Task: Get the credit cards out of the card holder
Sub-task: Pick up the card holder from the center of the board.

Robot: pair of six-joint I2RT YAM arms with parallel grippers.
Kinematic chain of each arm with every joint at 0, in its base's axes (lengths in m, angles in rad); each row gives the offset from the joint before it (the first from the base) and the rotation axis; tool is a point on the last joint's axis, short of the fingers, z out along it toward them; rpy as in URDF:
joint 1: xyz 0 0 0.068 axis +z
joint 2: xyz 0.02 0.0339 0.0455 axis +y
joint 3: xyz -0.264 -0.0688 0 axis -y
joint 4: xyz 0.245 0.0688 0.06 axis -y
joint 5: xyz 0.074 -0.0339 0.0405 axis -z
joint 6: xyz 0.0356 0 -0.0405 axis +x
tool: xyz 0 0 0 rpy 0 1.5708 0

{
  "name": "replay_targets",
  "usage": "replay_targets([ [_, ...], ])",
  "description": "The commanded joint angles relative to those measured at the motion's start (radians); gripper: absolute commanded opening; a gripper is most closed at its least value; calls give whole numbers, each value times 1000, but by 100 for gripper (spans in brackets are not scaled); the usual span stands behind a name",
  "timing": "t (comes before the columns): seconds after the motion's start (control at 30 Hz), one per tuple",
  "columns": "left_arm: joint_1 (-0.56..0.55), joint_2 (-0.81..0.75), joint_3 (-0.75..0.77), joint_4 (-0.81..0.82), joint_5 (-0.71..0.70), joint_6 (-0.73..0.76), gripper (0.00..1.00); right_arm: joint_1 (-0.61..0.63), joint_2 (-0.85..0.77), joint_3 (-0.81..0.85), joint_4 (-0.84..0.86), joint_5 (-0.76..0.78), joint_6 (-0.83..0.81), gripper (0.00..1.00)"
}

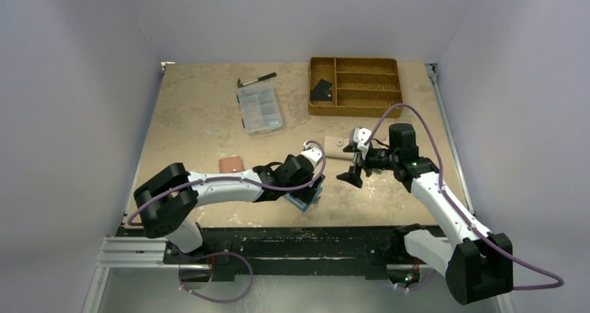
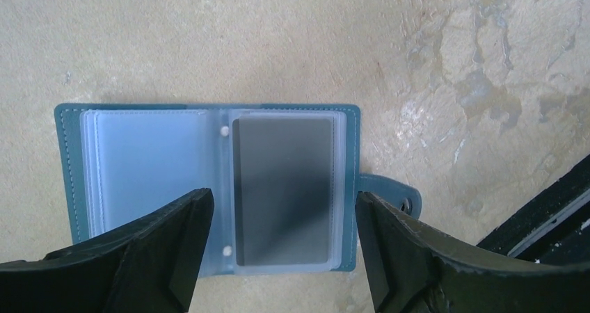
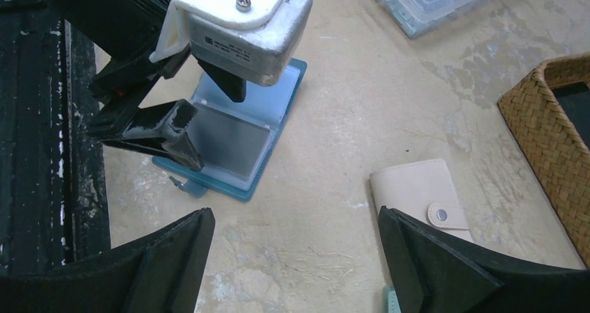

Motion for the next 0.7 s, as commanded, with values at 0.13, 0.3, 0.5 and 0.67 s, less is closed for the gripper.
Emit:
replay_targets([
  [0.13,-29,59,73,-38,-88,-21,78,-4,13,-7,16,-28,-30,99],
  [0.3,-29,79,77,-43,-93,-35,72,-4,9,-8,15,-31,-33,99],
  [0.5,-33,99,86,-54,-82,-48,71,-4,7,-10,12,-34,-34,99],
  [0.67,-33,116,90,-66,-97,-48,72,-4,8,-9,9,-37,-35,99],
])
